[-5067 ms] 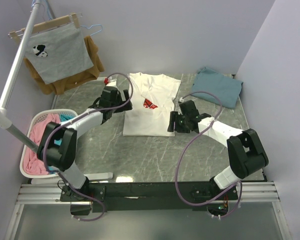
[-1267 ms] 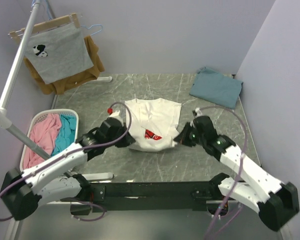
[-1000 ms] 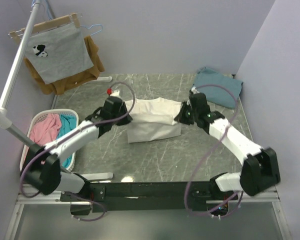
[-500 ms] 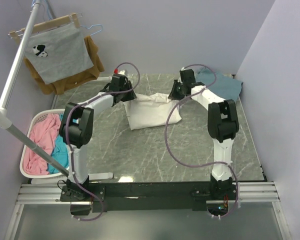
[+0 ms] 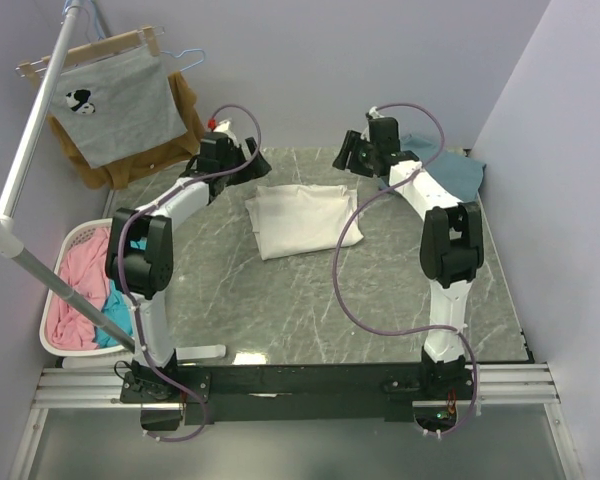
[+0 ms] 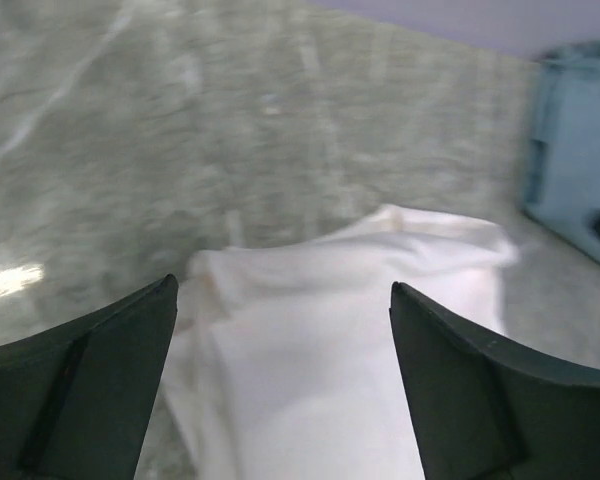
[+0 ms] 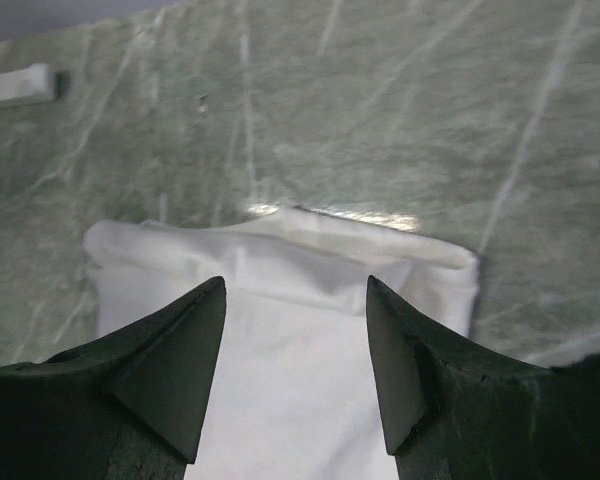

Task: Fold and stack the t-shirts
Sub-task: Fold the long partially folded tshirt into a neat square

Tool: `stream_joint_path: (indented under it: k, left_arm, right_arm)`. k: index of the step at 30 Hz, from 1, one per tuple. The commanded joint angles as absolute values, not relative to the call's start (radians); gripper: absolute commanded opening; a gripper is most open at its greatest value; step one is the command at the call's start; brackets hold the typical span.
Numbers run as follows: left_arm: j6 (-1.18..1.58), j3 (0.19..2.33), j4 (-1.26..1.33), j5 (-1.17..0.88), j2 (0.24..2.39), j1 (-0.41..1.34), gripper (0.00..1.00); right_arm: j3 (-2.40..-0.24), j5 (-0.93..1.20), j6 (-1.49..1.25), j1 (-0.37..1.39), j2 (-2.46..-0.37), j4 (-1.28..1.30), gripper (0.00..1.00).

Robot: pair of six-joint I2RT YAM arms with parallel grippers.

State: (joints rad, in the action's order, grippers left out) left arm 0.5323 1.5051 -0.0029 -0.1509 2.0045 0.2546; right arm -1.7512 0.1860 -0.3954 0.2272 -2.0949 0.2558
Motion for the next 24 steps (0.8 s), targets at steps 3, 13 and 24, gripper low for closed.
stream_joint_path:
  k: [3,13,24]
  left_arm:
    - [0.506,1.597,0.008,-0.494,1.973,0.298,0.89]
    - [0.543,1.508,0.064,-0.612,2.038,0.314,0.86]
    - [0.480,1.649,0.017,-0.592,2.216,0.313,0.86]
  right_arm:
    - [-1.832,0.362,-0.377,0.278,-2.123,0.328,0.64]
    - [-1.798,0.410,-0.368,0.288,-2.175,0.367,0.61]
    - [-2.017,0.330,-0.345,0.284,-2.376,0.457,0.61]
